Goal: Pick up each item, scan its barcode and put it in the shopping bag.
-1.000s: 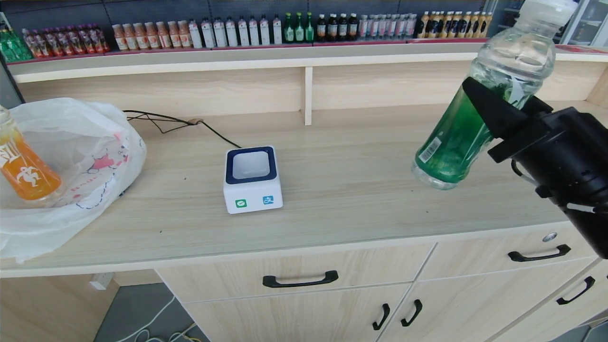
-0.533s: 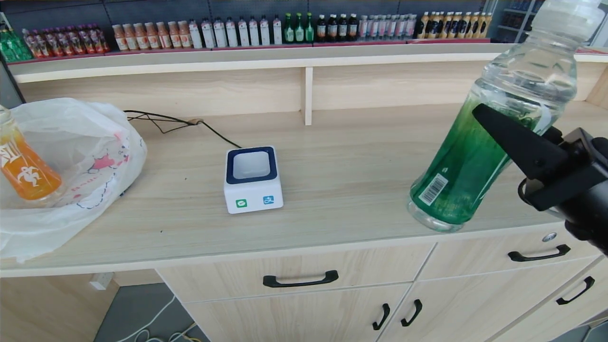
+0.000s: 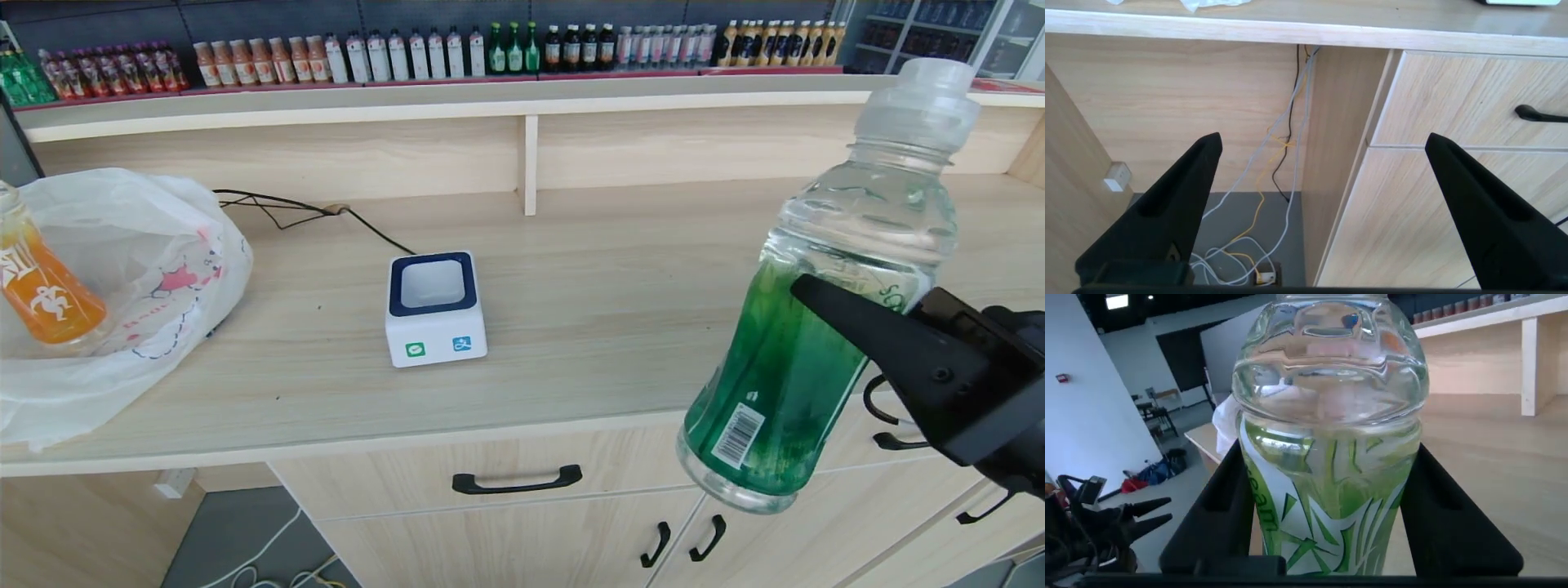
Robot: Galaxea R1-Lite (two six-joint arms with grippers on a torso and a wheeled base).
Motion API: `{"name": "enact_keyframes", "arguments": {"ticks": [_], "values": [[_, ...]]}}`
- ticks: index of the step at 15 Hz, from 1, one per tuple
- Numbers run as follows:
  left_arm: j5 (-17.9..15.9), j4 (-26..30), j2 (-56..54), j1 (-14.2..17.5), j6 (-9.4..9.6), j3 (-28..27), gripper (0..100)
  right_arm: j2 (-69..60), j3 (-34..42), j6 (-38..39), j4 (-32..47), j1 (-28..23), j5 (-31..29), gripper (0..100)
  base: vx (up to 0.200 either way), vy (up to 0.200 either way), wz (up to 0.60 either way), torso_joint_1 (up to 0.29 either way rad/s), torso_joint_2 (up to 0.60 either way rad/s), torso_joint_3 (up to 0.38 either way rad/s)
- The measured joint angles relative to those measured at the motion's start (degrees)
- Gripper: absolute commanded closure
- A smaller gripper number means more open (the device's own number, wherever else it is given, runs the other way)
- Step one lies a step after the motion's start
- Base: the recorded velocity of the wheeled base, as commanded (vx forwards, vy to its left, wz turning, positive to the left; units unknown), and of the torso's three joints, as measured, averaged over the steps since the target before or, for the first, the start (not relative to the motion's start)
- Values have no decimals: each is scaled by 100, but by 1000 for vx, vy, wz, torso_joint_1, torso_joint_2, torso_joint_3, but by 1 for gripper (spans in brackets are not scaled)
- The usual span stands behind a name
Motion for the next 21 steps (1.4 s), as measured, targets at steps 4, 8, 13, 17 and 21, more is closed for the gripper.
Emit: {"name": "enact_keyframes", "arguments": {"ticks": [4,8,13,17,21], "values": [[0,0,0,0,48,0,0,20,-104,1320,-5,162,0,100,0,0,0,0,0,0],[0,0,0,0,50,0,0,-50,-107,1654,-2,522,9,100,0,0,0,0,0,0],[0,0,0,0,52,0,0,-20,-239,1665,0,584,-2,100,0,0,0,0,0,0],[0,0,0,0,50,0,0,33,-324,1665,-2,585,-7,100,0,0,0,0,0,0],[0,0,0,0,50,0,0,48,-339,1665,-2,584,-5,100,0,0,0,0,0,0]]}}
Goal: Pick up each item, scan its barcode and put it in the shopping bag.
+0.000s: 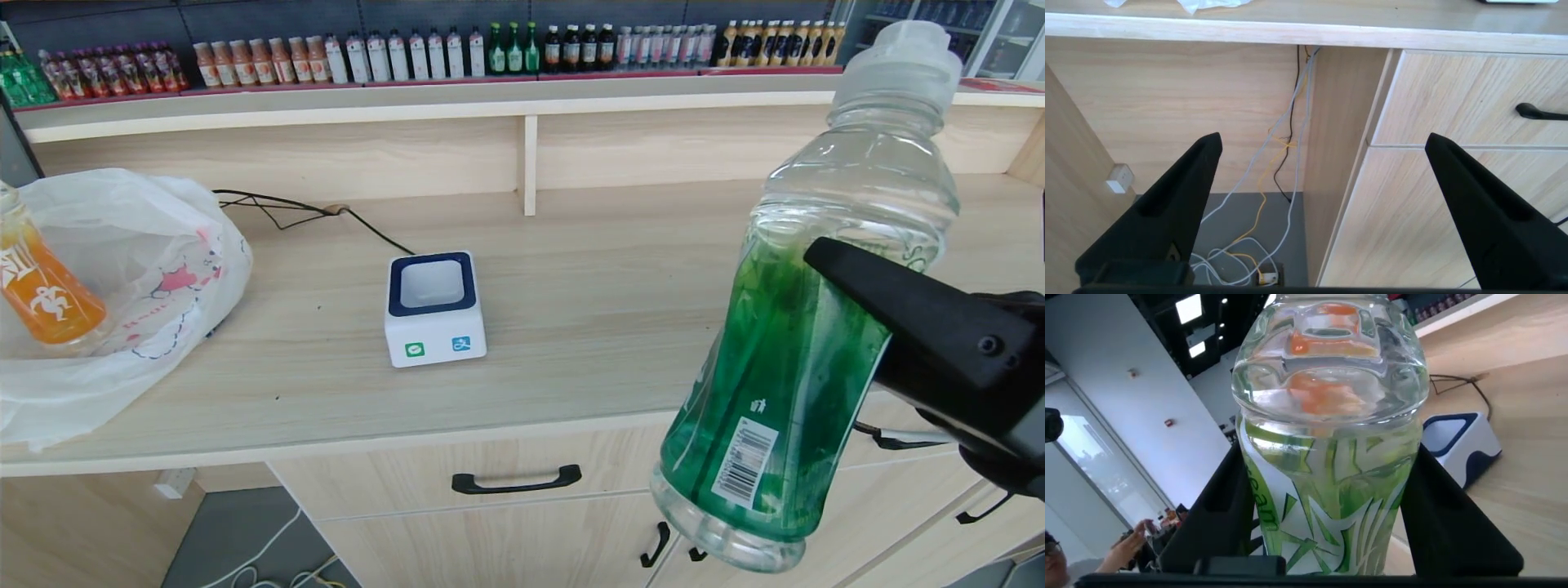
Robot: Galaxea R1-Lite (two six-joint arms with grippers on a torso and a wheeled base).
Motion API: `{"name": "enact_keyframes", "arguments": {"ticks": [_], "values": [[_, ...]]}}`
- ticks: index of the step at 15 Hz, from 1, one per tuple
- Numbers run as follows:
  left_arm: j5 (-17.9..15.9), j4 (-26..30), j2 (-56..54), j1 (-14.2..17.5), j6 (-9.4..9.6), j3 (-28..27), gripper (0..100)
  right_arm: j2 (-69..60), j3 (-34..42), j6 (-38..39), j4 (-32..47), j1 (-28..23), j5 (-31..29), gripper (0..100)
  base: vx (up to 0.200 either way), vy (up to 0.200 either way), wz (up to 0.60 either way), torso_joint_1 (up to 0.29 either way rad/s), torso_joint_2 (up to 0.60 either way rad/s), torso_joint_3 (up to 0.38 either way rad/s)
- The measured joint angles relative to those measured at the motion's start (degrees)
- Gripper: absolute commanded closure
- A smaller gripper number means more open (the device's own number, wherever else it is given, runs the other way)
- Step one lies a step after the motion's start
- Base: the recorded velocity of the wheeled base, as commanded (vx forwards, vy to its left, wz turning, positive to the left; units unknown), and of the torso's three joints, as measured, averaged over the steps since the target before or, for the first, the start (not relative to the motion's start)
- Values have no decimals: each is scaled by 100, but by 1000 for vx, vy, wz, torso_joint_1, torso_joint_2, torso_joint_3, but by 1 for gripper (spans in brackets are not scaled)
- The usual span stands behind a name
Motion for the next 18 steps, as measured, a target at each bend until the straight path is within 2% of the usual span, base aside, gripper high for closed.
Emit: {"name": "enact_keyframes", "arguments": {"ticks": [6,8,13,15,18], "values": [[0,0,0,0,-13,0,0,-41,23,-135,2,0,-2,100,0,0,0,0,0,0],[0,0,0,0,-15,0,0,-62,34,-469,0,-11,-46,100,0,0,0,0,0,0],[0,0,0,0,-9,0,0,-137,61,-1868,2,-88,-106,100,0,0,0,0,0,0],[0,0,0,0,-9,0,0,-141,-51,-2286,121,-126,-334,100,0,0,0,0,0,0],[0,0,0,0,-13,0,0,-199,-284,-3299,1054,-156,-1264,100,0,0,0,0,0,0]]}}
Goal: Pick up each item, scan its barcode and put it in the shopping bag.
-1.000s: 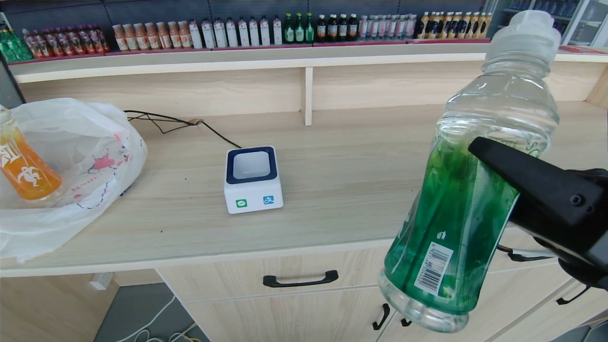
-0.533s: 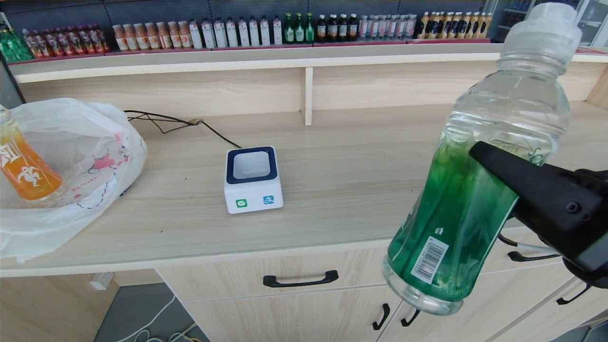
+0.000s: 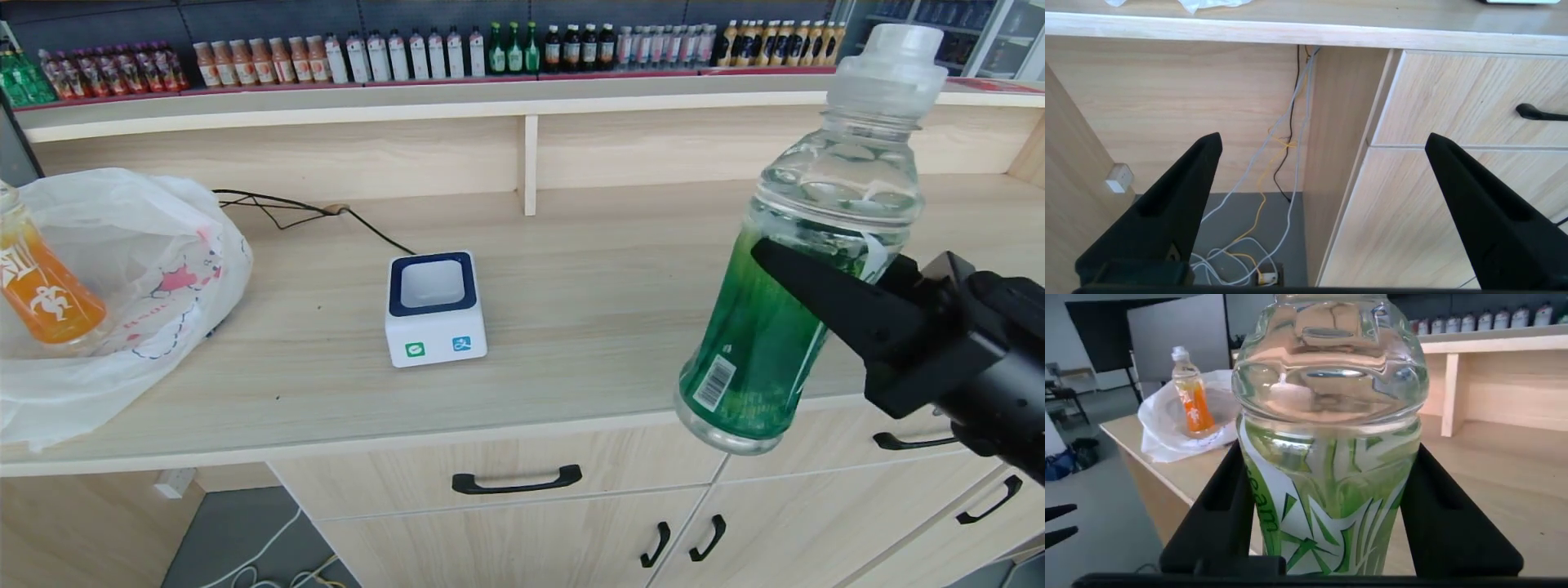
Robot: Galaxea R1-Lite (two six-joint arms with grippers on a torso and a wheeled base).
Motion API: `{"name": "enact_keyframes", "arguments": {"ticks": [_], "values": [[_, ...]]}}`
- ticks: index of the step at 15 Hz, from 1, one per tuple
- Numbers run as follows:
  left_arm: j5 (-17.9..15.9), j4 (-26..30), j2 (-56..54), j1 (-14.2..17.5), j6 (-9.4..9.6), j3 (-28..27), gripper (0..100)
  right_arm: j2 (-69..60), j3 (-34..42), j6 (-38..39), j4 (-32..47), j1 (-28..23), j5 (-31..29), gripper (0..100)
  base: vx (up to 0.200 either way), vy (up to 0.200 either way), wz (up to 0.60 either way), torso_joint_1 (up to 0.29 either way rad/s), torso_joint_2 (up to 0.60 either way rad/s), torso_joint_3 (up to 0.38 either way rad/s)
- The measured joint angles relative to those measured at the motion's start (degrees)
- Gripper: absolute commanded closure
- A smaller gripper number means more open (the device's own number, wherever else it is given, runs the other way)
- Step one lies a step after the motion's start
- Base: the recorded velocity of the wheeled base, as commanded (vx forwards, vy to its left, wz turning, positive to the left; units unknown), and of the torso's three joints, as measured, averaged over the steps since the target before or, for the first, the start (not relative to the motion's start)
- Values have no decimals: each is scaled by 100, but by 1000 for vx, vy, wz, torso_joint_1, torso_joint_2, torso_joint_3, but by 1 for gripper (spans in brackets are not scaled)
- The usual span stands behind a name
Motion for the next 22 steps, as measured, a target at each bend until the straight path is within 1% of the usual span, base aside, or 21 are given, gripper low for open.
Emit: {"name": "enact_keyframes", "arguments": {"ticks": [1,3,4,8,11,16,22], "values": [[0,0,0,0,2,0,0,-20,-68,-261,33,-17,-274,100,0,0,0,0,0,0],[0,0,0,0,0,0,0,-48,-129,-647,77,-26,-1303,100,0,0,0,0,0,0],[0,0,0,0,0,0,0,-48,-195,-752,79,-45,-1666,100,0,0,0,0,0,0],[0,0,0,0,-1,0,0,2,-269,-788,71,-45,-1754,100,0,0,0,0,0,0],[0,0,0,0,-6,0,0,66,-300,-867,33,-199,-1762,100,0,0,0,0,0,0],[0,0,0,0,-11,0,0,190,-388,-926,-52,-463,-1762,100,0,200,0,3,3,0],[0,0,0,0,-11,0,0,283,-350,-944,-59,-535,-1752,100,0,200,0,5,2,2]]}}
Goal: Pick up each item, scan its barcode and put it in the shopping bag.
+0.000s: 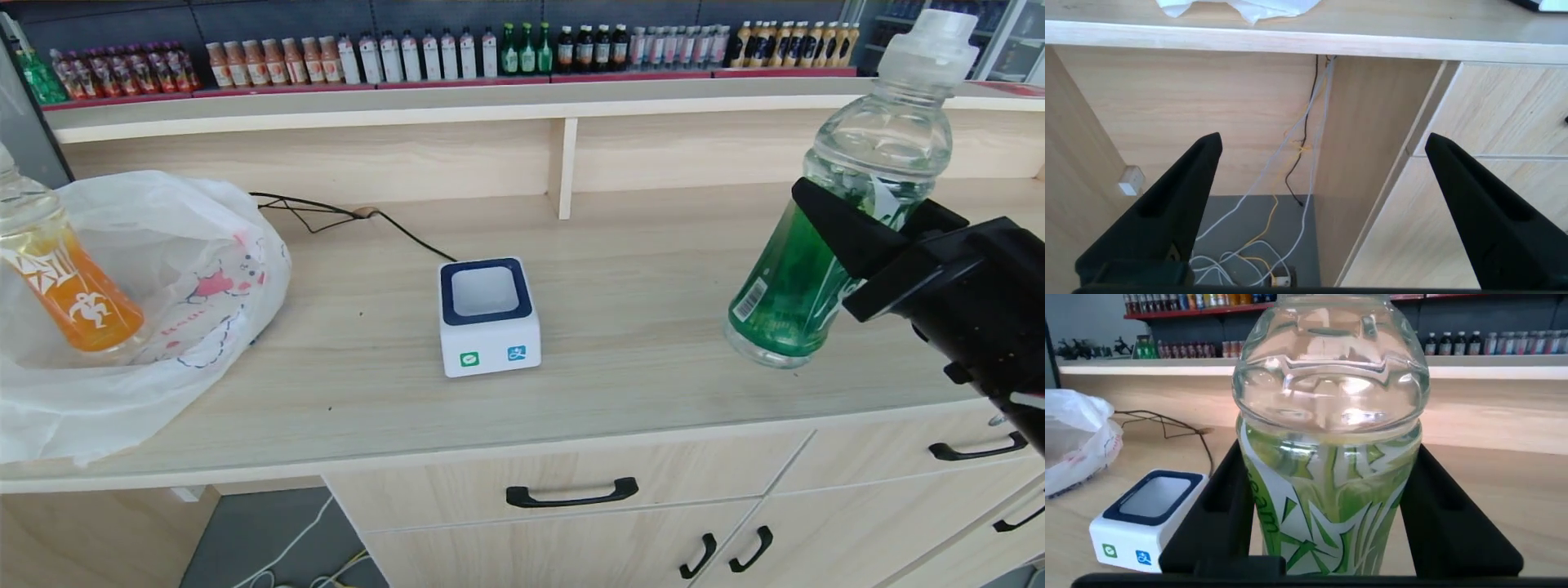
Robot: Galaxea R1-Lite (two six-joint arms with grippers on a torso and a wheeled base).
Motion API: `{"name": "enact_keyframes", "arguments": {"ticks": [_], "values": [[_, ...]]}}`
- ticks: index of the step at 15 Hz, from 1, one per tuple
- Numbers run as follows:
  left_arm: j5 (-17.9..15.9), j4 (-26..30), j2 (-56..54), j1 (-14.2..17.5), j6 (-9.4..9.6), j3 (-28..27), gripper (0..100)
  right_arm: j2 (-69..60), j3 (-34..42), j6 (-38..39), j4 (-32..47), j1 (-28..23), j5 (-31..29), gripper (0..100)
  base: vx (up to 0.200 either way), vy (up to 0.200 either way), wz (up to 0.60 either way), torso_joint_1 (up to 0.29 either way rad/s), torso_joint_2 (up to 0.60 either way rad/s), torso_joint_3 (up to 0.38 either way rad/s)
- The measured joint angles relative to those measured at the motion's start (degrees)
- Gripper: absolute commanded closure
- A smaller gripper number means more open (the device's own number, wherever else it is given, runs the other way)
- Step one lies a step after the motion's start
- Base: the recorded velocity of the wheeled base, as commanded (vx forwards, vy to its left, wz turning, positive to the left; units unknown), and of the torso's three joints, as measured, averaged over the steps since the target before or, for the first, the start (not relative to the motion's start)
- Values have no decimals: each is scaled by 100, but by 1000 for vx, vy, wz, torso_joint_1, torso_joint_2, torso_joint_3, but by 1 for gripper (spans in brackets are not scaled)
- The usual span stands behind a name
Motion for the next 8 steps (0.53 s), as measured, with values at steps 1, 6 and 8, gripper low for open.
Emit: {"name": "enact_keyframes", "arguments": {"ticks": [1,6,8], "values": [[0,0,0,0,-1,0,0,0,4,4,-5,-9,-5,100,0,200,0,12,7,22],[0,0,0,0,-1,0,0,-18,56,9,-21,-5,9,100,0,200,0,2,0,-2],[0,0,0,0,0,0,0,-5,23,9,-32,-5,12,100,0,200,0,0,5,0]]}}
